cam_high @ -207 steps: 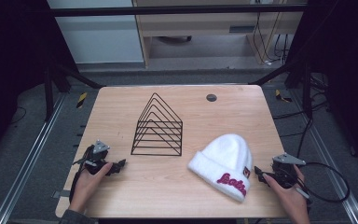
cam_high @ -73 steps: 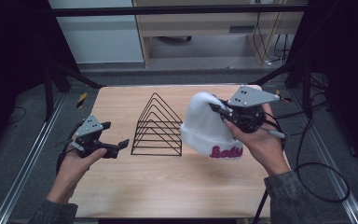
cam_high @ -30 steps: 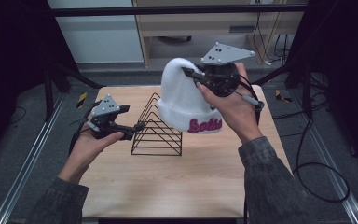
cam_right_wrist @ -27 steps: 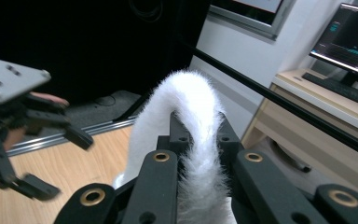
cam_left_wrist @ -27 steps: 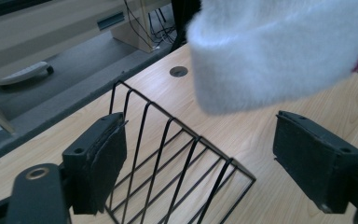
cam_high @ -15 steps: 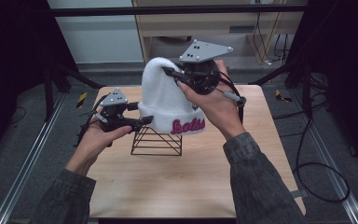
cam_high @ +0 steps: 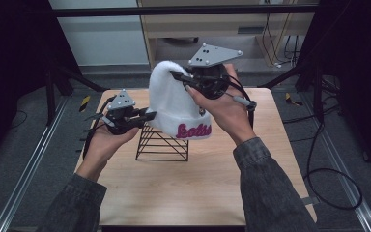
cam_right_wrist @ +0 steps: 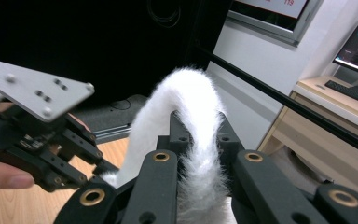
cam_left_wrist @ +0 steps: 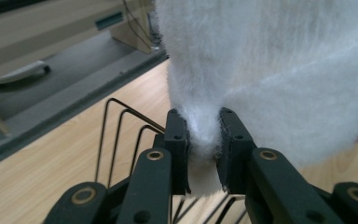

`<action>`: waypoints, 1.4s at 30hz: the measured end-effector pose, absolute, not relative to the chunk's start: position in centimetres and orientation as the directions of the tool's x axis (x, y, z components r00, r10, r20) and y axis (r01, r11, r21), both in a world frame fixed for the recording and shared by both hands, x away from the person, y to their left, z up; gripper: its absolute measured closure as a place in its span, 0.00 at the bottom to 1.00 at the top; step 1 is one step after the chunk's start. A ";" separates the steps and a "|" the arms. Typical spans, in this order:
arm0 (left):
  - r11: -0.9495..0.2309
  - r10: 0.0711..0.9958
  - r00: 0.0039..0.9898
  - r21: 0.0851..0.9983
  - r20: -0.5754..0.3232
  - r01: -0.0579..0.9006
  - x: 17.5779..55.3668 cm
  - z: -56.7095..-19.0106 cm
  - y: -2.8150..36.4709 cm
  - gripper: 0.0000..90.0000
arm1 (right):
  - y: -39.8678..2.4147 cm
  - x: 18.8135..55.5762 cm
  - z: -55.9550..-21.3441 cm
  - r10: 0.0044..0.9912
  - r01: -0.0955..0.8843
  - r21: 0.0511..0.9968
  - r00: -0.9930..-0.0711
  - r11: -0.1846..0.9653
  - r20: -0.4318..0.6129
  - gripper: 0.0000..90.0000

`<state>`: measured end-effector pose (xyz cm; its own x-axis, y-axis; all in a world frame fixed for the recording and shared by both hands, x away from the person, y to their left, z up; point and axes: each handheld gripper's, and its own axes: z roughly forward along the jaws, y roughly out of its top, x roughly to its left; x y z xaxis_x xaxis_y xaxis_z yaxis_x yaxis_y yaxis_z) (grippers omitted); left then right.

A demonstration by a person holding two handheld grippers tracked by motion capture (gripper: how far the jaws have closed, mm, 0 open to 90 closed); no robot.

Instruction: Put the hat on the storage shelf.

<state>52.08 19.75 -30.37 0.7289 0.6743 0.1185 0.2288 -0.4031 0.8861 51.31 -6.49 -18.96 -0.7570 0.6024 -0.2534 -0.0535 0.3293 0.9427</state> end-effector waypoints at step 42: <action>-0.372 0.759 0.633 0.900 0.155 0.226 52.7 -32.0 22.1 0.87 | -6.2 56.6 -23.8 0.637 0.055 0.928 -0.742 0.367 -0.208 0.91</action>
